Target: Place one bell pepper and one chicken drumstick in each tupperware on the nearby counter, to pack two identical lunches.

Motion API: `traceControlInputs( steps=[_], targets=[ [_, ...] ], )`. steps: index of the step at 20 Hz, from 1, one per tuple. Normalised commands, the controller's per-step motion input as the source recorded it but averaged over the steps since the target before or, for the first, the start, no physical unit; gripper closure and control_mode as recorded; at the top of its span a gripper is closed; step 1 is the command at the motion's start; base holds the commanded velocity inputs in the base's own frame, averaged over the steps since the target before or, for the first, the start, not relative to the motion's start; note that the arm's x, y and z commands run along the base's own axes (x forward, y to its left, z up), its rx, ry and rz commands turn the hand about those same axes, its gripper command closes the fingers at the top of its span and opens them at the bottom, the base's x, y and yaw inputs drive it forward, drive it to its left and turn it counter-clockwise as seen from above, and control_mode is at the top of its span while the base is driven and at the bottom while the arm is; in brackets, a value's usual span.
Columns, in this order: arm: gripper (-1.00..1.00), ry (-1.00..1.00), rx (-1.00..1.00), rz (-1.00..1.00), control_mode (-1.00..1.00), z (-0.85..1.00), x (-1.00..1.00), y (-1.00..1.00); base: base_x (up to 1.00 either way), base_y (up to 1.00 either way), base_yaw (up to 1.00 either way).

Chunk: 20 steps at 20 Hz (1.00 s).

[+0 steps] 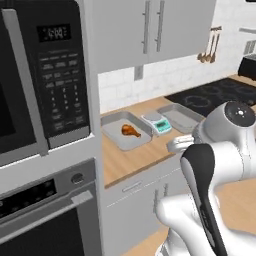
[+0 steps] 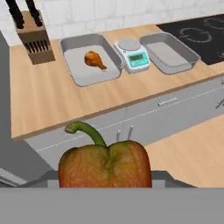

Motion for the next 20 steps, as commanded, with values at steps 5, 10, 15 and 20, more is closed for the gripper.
traceControlInputs(
  steps=[5, 10, 15, 20],
  targets=[
    [1.00, 0.00, 0.00, 0.00, 1.00, 0.00, 0.00, 0.00, 0.97, -0.70, 0.13],
    [1.00, 0.00, 0.00, 0.00, 1.00, 0.00, 0.00, 0.00, 0.42, -0.51, 0.39],
    [1.00, 0.00, 0.00, 0.00, 1.00, 0.00, 0.00, 0.00, 0.33, 0.21, 0.42],
    [1.00, 0.00, 0.00, 0.00, 1.00, 0.00, 0.00, 0.00, 0.97, 0.19, 0.35]
  ],
)
